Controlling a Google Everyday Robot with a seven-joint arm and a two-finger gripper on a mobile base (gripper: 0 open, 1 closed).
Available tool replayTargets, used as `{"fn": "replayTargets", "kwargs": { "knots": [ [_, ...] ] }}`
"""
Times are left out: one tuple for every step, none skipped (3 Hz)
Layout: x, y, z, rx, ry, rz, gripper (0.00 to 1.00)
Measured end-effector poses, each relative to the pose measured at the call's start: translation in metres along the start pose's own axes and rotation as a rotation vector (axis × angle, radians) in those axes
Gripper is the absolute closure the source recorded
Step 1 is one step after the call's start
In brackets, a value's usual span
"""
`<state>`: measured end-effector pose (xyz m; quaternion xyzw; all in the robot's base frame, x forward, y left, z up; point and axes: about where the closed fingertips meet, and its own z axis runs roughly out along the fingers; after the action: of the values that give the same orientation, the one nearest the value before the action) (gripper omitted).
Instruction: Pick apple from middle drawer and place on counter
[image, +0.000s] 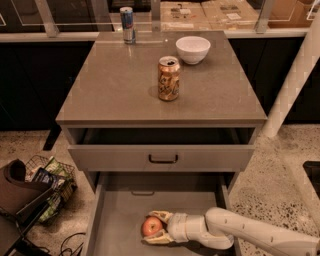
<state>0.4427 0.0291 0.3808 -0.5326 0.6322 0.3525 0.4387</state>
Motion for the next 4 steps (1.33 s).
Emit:
{"fn": "replayTargets", "kwargs": {
  "knots": [
    [-0.0007,0.0012,0.0011,-0.002,0.000,-0.001,0.72],
    [-0.0012,0.0020,0.0024,-0.005,-0.001,-0.001,0.93],
    [-0.0016,0.0026,0.0033,-0.007,-0.002,-0.001,1.00],
    [-0.0017,0.0027,0.0034,-0.007,-0.002,-0.001,1.00]
  ]
}}
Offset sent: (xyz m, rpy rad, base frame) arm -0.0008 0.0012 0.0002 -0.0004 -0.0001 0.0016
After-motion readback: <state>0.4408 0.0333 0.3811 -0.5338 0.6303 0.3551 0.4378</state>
